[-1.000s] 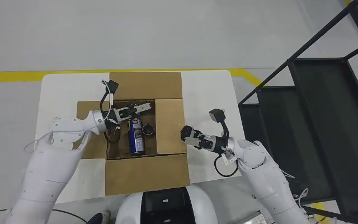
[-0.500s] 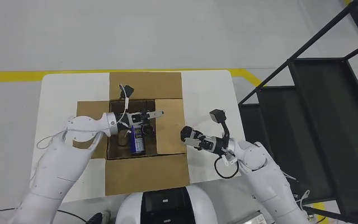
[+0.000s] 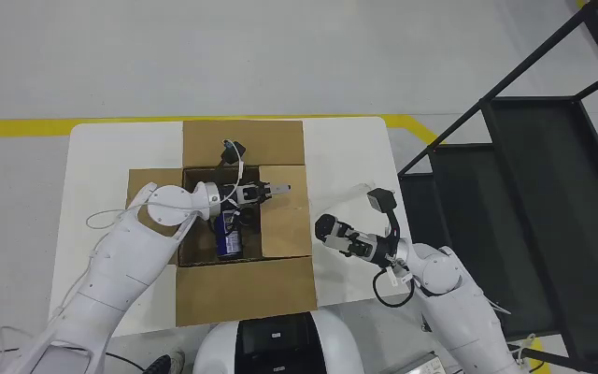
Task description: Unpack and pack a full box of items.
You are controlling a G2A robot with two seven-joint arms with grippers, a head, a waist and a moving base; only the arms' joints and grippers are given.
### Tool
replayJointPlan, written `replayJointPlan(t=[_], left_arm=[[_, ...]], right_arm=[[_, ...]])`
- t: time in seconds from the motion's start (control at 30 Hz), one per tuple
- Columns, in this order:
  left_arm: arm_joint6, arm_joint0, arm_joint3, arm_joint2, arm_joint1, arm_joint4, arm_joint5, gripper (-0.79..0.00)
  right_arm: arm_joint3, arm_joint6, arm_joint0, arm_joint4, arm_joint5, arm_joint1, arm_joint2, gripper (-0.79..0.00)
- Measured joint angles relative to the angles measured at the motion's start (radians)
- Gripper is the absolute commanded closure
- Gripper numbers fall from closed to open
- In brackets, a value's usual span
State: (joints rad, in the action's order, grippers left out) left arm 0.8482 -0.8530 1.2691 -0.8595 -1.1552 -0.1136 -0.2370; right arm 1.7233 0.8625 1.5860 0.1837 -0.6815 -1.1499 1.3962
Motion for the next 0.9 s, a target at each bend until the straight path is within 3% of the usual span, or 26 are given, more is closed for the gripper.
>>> replayJointPlan(t=[0.2, 0.47, 0.67, 0.9], left_arm=[[0.078, -0.002, 0.038, -0.036, 0.0, -0.128, -0.073, -0.785], [0.125, 0.027, 0.121, -0.016, -0.014, -0.184, -0.054, -0.785], [0.127, 0.092, 0.085, 0.051, -0.05, -0.234, -0.049, -0.785], [0.123, 0.197, -0.031, 0.166, -0.118, -0.3, -0.042, -0.785]], right_arm=[[0.011, 0.028, 0.0, 0.022, -0.016, 0.007, -0.009, -0.785], [0.071, 0.08, 0.041, 0.068, -0.062, 0.021, 0.0, -0.785], [0.155, 0.165, 0.103, 0.143, -0.11, 0.038, 0.017, -0.785], [0.19, 0.186, 0.123, 0.151, -0.09, 0.062, 0.0, -0.785]])
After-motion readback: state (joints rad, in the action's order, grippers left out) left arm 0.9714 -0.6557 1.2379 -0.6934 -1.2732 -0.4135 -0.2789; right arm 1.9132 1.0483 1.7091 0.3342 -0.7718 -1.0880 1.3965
